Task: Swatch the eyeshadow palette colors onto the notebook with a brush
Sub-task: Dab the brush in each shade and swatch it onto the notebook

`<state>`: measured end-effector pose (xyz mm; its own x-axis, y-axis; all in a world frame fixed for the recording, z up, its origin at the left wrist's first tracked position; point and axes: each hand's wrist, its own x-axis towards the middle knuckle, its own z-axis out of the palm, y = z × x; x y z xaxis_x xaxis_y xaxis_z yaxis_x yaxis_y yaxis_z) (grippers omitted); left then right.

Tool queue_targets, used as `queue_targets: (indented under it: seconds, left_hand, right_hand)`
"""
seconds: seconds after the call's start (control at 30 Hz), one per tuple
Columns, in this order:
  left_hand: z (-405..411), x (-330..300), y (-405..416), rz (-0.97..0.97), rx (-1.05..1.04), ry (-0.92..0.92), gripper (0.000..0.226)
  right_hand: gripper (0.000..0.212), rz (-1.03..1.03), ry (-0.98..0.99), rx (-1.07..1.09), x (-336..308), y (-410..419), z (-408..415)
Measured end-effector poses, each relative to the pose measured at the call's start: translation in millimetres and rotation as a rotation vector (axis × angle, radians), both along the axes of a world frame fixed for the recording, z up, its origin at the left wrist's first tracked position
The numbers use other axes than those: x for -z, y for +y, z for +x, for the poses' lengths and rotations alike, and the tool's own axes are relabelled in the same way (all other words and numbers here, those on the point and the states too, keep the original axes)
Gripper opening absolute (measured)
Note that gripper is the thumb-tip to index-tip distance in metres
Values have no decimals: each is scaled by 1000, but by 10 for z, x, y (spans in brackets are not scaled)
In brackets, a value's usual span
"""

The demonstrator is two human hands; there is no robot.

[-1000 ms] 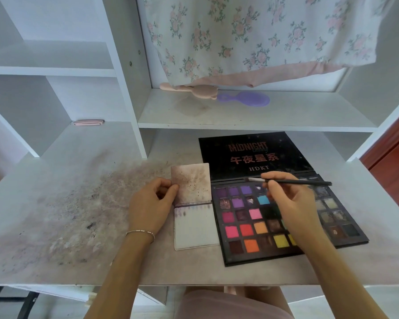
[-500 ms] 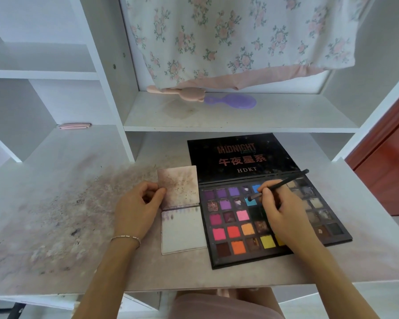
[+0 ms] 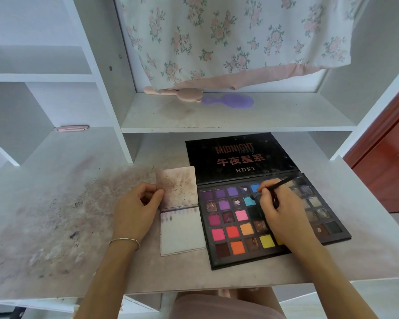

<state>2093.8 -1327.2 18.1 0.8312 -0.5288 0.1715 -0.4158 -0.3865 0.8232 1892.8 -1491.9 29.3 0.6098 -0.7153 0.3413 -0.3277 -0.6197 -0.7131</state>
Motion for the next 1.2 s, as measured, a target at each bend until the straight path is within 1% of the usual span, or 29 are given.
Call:
queue_targets:
  seconds: [0.03, 0.17, 0.37, 0.47, 0.6, 0.7, 0.8, 1.0, 1.2]
  left_hand:
    - [-2, -2, -3, 4, -3, 1, 23]
    - [-6, -10, -3, 8, -4, -8, 24]
    - [-3, -12, -1, 10, 4, -5, 23]
    - [-4, -11, -1, 8, 6, 7, 23]
    - [-1, -7, 1, 10, 0, 13, 21]
    - [1, -6, 0, -1, -4, 17, 21]
    - [4, -7, -2, 5, -5, 16, 22]
    - [13, 19, 4, 13, -6, 33, 9]
    - [19, 34, -1, -3, -15, 20, 9]
  right_hand:
    - [22, 6, 20, -20, 0, 4, 1]
    - [32, 12, 52, -111, -16, 28, -2]
    - [38, 51, -127, -63, -59, 66, 0]
    - [33, 148, -207, -61, -72, 176, 78]
    - [21, 324, -235, -163, -84, 396, 288]
    - [17, 408, -207, -261, -66, 544, 427]
    - [11, 413, -175, -317, -35, 643, 535]
    - [12, 361, -101, -304, -11, 680, 667]
    - [12, 328, -42, -299, 7, 688, 682]
